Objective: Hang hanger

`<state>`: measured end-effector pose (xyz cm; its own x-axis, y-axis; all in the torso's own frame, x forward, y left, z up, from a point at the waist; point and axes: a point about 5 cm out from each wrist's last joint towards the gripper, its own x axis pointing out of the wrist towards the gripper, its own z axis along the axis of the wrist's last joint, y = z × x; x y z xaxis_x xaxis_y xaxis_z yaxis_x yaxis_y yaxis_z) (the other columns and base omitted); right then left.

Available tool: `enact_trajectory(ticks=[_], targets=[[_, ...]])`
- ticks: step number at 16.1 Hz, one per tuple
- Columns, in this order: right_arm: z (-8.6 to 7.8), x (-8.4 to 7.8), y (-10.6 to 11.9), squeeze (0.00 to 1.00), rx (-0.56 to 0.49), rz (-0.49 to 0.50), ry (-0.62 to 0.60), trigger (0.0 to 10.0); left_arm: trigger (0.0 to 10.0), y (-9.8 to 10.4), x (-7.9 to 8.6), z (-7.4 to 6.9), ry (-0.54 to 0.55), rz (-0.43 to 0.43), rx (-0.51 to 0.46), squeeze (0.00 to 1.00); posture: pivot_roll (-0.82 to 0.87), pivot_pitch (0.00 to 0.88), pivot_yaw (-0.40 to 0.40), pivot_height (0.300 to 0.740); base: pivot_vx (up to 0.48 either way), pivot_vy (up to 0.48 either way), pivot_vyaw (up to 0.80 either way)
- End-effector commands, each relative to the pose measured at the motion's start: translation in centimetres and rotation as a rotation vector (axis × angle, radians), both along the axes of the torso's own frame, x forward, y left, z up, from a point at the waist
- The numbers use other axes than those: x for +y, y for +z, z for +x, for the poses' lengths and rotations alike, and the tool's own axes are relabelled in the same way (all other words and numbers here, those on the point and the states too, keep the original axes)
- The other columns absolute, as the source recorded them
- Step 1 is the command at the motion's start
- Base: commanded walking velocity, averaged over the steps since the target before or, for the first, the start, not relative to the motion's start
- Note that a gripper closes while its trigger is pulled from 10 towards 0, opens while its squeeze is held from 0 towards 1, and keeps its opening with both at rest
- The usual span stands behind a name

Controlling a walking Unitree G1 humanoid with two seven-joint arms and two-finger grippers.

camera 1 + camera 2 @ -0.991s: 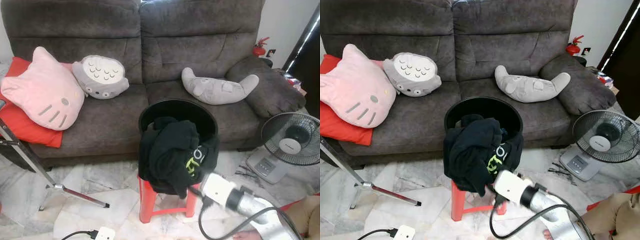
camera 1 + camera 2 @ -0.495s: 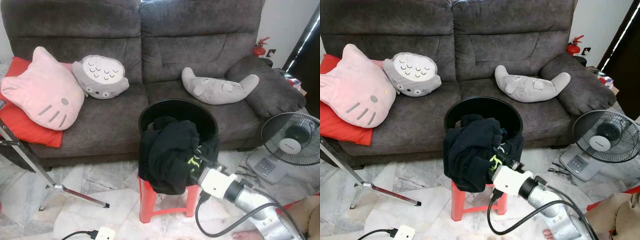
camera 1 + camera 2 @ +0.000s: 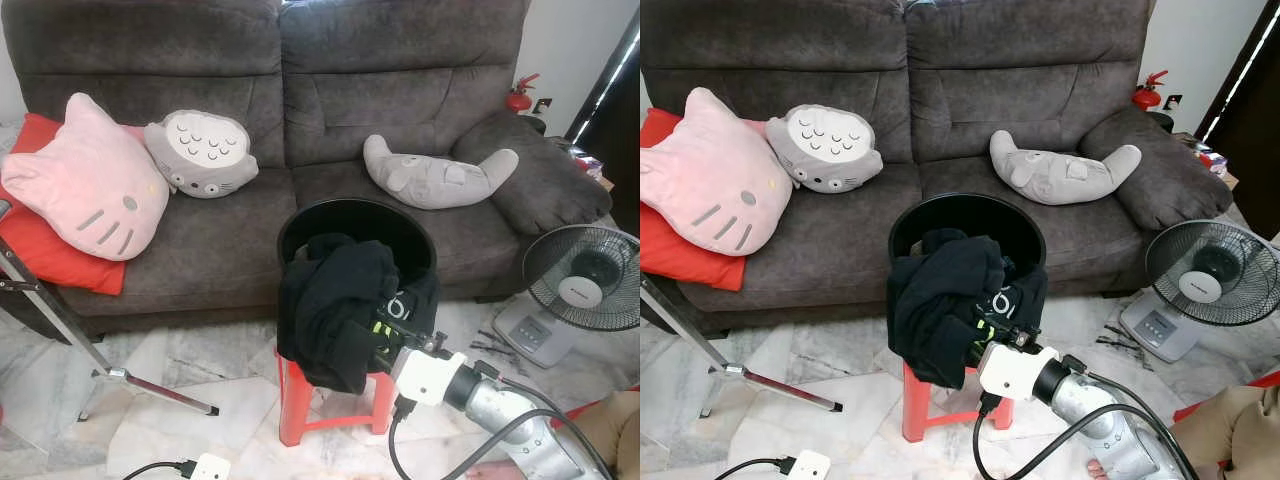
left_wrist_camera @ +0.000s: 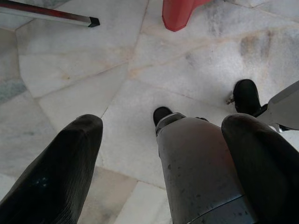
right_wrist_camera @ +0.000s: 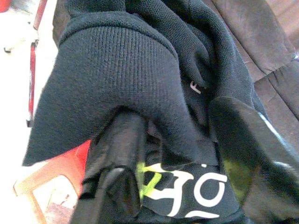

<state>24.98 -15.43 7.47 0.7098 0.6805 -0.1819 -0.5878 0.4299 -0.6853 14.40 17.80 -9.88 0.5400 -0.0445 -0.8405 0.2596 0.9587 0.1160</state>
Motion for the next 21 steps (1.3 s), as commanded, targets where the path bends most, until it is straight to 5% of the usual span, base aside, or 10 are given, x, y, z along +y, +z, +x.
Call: enact_trajectory(ticks=[1, 8, 15, 21], targets=[[0.1, 0.0, 0.1, 0.0, -0.013, -0.018, 0.022, 0.0, 10.0, -0.6, -0.3, -1.3, 0.0, -0.004, 0.058, 0.0, -0.08, 0.0, -0.036, 0.74, 0.0, 0.0, 0.0], [-0.3, 0.3, 0.3, 0.0, 0.004, -0.012, 0.088, 0.0, 10.0, -0.6, -0.2, -1.3, -0.005, -0.005, 0.059, 0.0, -0.09, 0.0, -0.033, 0.74, 0.0, 0.0, 0.0], [0.9, -0.3, 0.8, 0.0, 0.052, 0.103, -0.047, 0.0, 10.0, -0.6, -0.3, -1.3, -0.008, -0.006, 0.06, 0.0, -0.08, 0.0, -0.034, 0.74, 0.0, 0.0, 0.0], [3.8, 0.4, 5.5, 0.0, -0.046, 0.393, -0.22, 0.0, 10.0, -0.6, -0.3, -1.3, -0.007, -0.007, 0.059, 0.0, -0.08, 0.0, -0.035, 0.74, 0.0, 0.0, 0.0]])
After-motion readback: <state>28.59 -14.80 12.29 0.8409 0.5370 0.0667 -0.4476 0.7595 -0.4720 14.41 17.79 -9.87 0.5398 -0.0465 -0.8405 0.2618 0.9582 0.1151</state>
